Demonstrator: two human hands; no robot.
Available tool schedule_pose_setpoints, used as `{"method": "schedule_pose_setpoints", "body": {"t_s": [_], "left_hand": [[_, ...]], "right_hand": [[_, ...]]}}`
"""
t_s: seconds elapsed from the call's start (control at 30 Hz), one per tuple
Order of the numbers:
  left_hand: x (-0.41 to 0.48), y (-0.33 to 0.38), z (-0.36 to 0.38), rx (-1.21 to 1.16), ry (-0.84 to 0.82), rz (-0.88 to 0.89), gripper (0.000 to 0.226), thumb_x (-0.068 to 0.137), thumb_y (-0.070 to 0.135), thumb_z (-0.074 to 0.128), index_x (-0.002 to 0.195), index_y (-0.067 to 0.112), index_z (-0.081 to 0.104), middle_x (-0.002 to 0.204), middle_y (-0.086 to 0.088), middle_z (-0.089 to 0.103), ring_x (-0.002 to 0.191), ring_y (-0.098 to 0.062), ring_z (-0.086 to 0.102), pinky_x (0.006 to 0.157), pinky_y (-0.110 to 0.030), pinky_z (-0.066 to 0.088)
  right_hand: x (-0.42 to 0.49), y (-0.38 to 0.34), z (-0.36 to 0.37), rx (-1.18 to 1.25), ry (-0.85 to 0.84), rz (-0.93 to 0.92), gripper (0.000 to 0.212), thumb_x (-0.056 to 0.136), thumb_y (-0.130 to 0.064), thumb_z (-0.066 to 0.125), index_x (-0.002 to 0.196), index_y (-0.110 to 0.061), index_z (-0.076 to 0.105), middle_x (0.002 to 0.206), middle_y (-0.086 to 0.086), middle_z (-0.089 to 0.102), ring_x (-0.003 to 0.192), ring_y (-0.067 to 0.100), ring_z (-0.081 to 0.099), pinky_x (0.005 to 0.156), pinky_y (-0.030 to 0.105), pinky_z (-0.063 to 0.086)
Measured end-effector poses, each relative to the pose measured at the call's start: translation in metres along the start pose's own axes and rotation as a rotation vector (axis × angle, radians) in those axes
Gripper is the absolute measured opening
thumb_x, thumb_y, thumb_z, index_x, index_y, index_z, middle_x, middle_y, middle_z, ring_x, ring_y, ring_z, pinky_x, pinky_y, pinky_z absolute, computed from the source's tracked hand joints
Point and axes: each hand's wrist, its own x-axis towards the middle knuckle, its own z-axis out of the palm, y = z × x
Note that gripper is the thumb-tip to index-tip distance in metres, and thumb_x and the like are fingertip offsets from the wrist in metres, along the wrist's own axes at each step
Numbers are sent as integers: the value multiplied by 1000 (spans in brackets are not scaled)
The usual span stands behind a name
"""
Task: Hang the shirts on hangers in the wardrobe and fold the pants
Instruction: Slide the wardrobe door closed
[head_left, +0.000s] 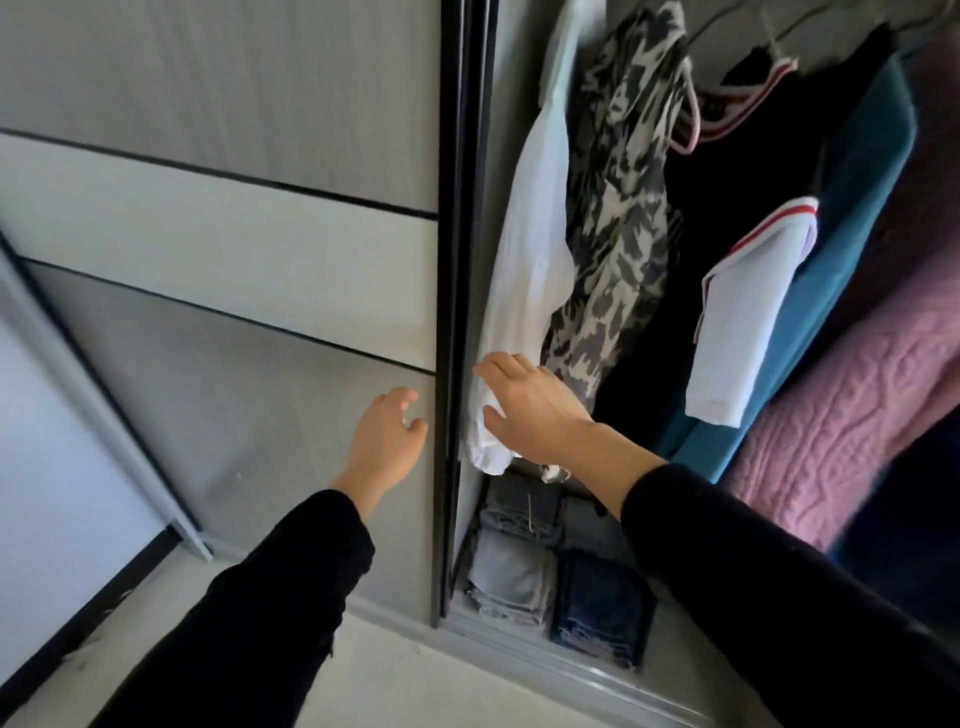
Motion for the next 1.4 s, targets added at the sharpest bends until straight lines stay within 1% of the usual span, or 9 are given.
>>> {"method": "schedule_pose_setpoints", "body": {"t_s": [0.13, 0.27, 0.43, 0.63, 0.8, 1.07, 1.23, 1.33, 1.4], "left_hand": [[18, 25, -19, -101, 59, 21, 39, 89, 11, 53, 129, 14, 52, 119, -5, 60, 92, -14, 56, 80, -22, 36], [38, 46, -24, -224, 84, 49, 40, 90, 12, 55, 130, 13, 51, 121, -4, 60, 97, -15, 58, 80, -21, 38], [47, 51, -8, -212, 191, 70, 28, 87, 6, 54, 113, 11, 63, 105, -2, 68, 85, -7, 55, 75, -15, 38], [49, 51, -4, -191, 257, 36, 28, 83, 0, 52, 100, 16, 66, 85, 10, 64, 74, -5, 58, 67, -12, 38], [43, 53, -7, -249, 222, 19, 32, 83, -3, 50, 102, 16, 66, 87, 10, 65, 83, -10, 64, 76, -21, 48], [32, 67, -1, -316, 110, 9, 36, 85, -4, 45, 101, 19, 67, 89, 9, 68, 86, -2, 65, 75, -9, 45], [12, 94, 18, -288, -20, 106, 39, 85, -2, 44, 111, 18, 65, 101, 7, 69, 95, -4, 65, 88, -20, 50], [-6, 113, 35, -220, -104, 204, 42, 87, -2, 46, 118, 21, 62, 108, 9, 65, 98, -1, 61, 82, -7, 43], [-16, 126, 45, -112, -8, 302, 44, 85, -2, 49, 119, 24, 60, 110, 11, 60, 100, -4, 58, 77, -10, 44]], "right_hand": [[40, -12, -47, -256, 110, -144, 56, 96, -20, 42, 149, -13, 24, 158, 4, 19, 145, 20, 15, 114, 35, 20], [81, -12, -76, -746, 122, -216, 68, 97, -25, 38, 152, -7, 4, 162, 9, -3, 148, 23, -7, 118, 49, 1], [97, 10, -93, -1018, 116, -352, 65, 97, -25, 41, 152, -7, 11, 161, 11, 5, 149, 25, -1, 115, 57, 7], [98, 20, -91, -1004, 184, -434, 55, 93, -23, 47, 143, -11, 30, 150, 8, 29, 146, 25, 17, 111, 54, 23], [99, 16, -89, -945, 244, -434, 49, 93, -24, 49, 139, -13, 39, 146, 6, 34, 143, 24, 23, 110, 54, 24], [83, 29, -92, -881, 327, -465, 29, 88, -24, 52, 116, -20, 58, 126, -1, 52, 129, 19, 44, 103, 49, 35], [48, 62, -96, -832, 389, -498, 17, 83, -28, 56, 95, -22, 67, 108, -4, 61, 113, 17, 57, 95, 45, 43], [19, 84, -102, -818, 416, -478, 17, 83, -26, 54, 91, -20, 68, 105, -3, 62, 111, 18, 58, 96, 46, 41], [-2, 100, -108, -823, 417, -466, 19, 84, -26, 52, 91, -18, 68, 106, -1, 62, 111, 20, 58, 97, 46, 35]]}}
